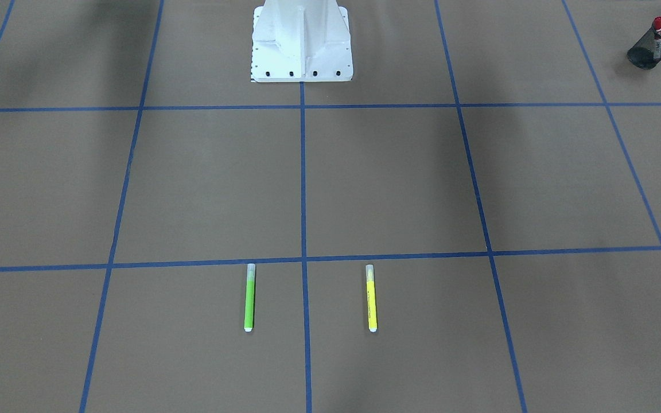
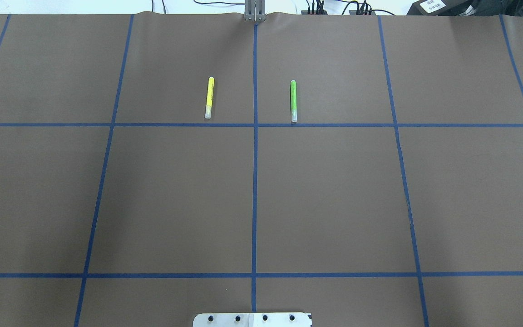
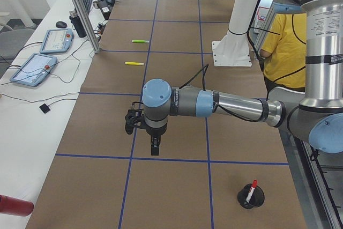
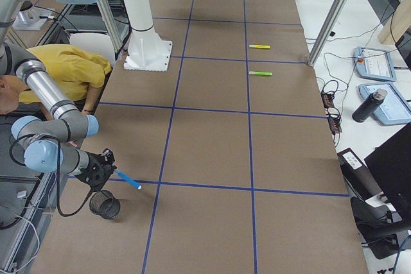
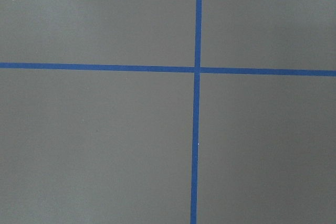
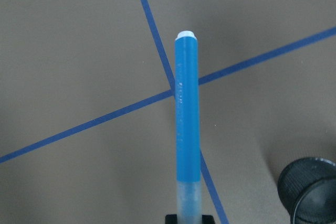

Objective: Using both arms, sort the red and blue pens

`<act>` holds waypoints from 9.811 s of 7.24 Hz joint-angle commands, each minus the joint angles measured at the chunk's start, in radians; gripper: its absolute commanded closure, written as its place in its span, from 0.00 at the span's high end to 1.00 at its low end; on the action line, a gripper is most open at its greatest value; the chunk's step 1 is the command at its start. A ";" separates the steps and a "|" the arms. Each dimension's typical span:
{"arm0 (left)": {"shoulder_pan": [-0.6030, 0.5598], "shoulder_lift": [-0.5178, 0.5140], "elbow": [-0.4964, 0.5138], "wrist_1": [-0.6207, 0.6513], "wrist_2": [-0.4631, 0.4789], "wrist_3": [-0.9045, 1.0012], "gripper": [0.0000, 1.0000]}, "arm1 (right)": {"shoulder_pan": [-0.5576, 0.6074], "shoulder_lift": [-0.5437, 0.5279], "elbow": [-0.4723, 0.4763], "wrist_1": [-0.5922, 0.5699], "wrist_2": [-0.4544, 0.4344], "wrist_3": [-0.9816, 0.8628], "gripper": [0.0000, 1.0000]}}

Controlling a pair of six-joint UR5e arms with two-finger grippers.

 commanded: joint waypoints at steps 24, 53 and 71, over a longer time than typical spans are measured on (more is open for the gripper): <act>0.003 0.005 -0.002 -0.055 -0.084 0.001 1.00 | 0.706 0.456 -0.169 -1.161 -0.449 -0.094 1.00; 0.003 0.040 0.020 -0.066 -0.092 0.001 1.00 | -0.602 0.869 -0.317 0.142 -0.279 0.170 1.00; 0.005 0.057 0.095 -0.075 -0.063 0.000 1.00 | -0.582 0.826 -0.123 -0.134 -0.357 0.087 1.00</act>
